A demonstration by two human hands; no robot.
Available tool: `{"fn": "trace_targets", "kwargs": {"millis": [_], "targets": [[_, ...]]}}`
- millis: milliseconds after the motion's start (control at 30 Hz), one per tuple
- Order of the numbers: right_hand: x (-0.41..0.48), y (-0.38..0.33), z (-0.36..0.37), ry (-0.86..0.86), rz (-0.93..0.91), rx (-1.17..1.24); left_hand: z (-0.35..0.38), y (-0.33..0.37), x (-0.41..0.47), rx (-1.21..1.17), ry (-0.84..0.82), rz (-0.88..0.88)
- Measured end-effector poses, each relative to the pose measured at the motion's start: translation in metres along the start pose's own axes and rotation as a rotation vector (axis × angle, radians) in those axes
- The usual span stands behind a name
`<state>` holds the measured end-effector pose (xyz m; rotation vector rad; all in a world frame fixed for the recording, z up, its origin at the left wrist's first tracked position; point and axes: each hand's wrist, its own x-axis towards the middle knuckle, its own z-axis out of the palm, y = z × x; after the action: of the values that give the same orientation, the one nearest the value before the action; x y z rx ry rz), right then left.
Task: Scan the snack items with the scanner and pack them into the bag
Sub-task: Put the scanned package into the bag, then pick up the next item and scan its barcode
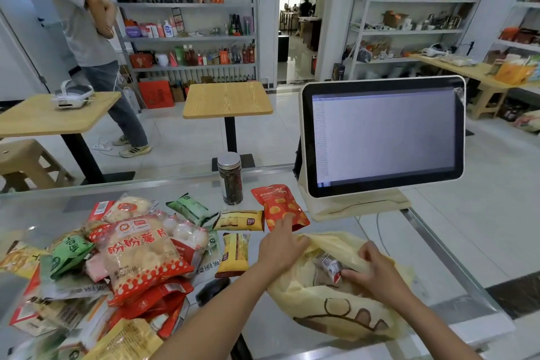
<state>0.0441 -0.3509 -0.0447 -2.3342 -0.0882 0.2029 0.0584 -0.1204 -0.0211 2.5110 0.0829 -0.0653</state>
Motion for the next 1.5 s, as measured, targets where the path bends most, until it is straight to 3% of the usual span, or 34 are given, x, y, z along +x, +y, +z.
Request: {"fn": "trace_targets", "kwargs": {"millis": [67, 133, 333, 667, 800, 1033, 1267, 1500], "targets": [[-0.002, -0.001, 0.001, 0.066, -0.009, 0.019, -0.007, -0.001, 0.001, 0.21, 0.102, 0.101], [-0.003, -0.004, 0.0, 0.101, -0.005, 0.069, -0.011, -0.006, 0.003, 0.296, 0.06, 0.128], [0.0, -0.006, 0.004, 0.086, -0.061, 0.081, -0.002, -0.02, 0.01, 0.322, -0.187, 0.011], [0.001, -0.008, 0.01, 0.263, -0.102, 0.146, -0.009, -0.019, 0.008, 0.412, -0.296, 0.025], [0.001, -0.008, 0.01, 0.327, -0.11, 0.188, -0.018, -0.017, 0.01, 0.295, -0.293, -0.003], [0.011, -0.036, 0.015, 0.35, -0.196, 0.173, -0.058, -0.019, 0.014, -0.032, -0.021, 0.102], [0.061, -0.077, 0.037, 0.268, -0.311, 0.085, -0.125, -0.01, -0.022, -0.458, 0.135, 0.13], [0.102, -0.091, 0.067, 0.199, -0.321, -0.031, -0.172, -0.01, -0.077, -0.683, 0.328, 0.12]]}}
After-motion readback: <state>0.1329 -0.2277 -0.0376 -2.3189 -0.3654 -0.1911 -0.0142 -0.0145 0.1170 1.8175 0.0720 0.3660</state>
